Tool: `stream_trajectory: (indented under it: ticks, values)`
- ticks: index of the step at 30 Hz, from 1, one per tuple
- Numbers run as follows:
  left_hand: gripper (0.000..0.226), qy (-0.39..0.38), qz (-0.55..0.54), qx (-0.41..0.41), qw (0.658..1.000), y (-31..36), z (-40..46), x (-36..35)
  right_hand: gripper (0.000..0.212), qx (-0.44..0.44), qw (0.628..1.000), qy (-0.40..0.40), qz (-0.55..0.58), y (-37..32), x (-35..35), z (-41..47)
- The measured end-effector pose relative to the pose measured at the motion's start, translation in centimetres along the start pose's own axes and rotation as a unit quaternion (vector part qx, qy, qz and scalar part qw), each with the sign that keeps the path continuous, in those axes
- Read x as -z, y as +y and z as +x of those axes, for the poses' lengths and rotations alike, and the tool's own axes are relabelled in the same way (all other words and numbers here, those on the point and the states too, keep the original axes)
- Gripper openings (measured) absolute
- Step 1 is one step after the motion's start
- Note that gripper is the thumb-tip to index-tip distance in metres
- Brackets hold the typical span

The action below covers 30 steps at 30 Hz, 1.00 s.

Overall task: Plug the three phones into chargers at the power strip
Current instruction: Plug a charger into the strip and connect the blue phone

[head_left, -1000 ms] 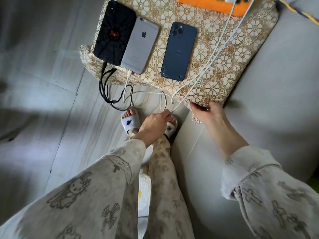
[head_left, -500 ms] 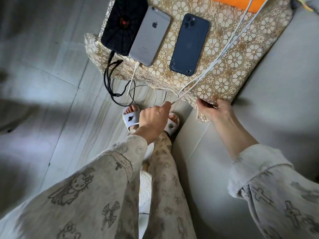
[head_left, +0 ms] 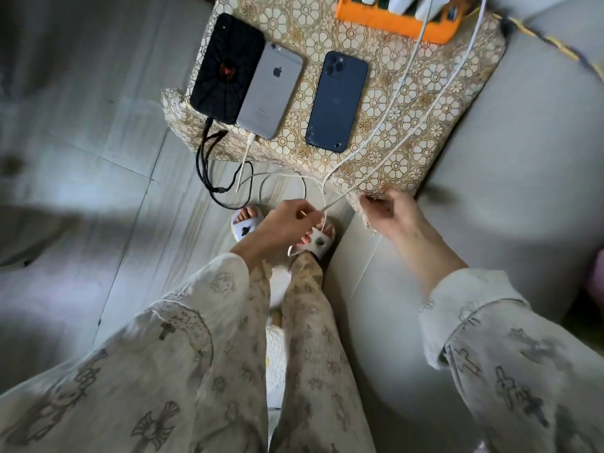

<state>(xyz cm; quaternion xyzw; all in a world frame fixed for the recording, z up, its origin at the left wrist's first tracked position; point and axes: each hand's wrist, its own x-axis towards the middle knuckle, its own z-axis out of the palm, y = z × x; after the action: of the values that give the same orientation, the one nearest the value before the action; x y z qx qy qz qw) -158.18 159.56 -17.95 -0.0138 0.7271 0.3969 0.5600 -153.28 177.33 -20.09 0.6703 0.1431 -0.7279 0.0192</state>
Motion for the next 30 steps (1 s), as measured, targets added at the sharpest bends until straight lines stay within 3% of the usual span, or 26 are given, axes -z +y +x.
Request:
stream_trajectory:
  ticks: [5, 7, 11, 13, 16, 19, 22, 27, 30]
  values:
    - [0.010, 0.040, -0.105, -0.011, 0.994, 4.1, -2.6, 0.0, 0.018, -0.013, 0.978, -0.077, -0.196, 1.9, 0.8, -5.1]
    - [0.006, 0.037, -0.143, -0.016, 0.989, 6.1, -4.0, 0.3, 0.028, -0.042, 0.942, -0.117, -0.313, 2.8, 1.3, -6.8]
    - [0.016, 0.036, -0.188, -0.034, 0.981, 10.5, -6.8, 1.4, 0.042, 0.055, 0.847, -0.215, -0.484, 3.7, 1.0, -12.1]
    - [0.016, 0.036, -0.220, -0.043, 0.974, 12.5, -7.8, 1.9, 0.037, 0.111, 0.817, -0.216, -0.524, 2.7, 0.3, -14.4]
    - [0.016, 0.031, -0.272, -0.062, 0.960, 15.2, -9.2, 2.4, 0.011, 0.149, 0.790, -0.233, -0.547, 0.6, -0.9, -17.7]
    - [0.025, 0.041, -0.256, -0.078, 0.963, 17.0, -10.4, 2.3, 0.010, 0.178, 0.804, -0.240, -0.514, -1.9, -1.6, -20.9]
    - [0.039, 0.045, -0.187, -0.078, 0.978, 17.3, -12.2, 2.4, 0.008, 0.192, 0.867, -0.260, -0.380, -5.0, -2.1, -24.0]
    - [0.049, -0.133, -0.022, -0.120, 0.984, 16.1, -16.3, 2.4, 0.014, 0.201, 0.912, -0.316, -0.166, -9.3, -3.9, -28.5]
    - [0.029, -0.154, 0.065, -0.152, 0.974, 16.6, -18.0, 2.2, 0.012, 0.207, 0.920, -0.327, -0.066, -10.9, -5.3, -31.0]
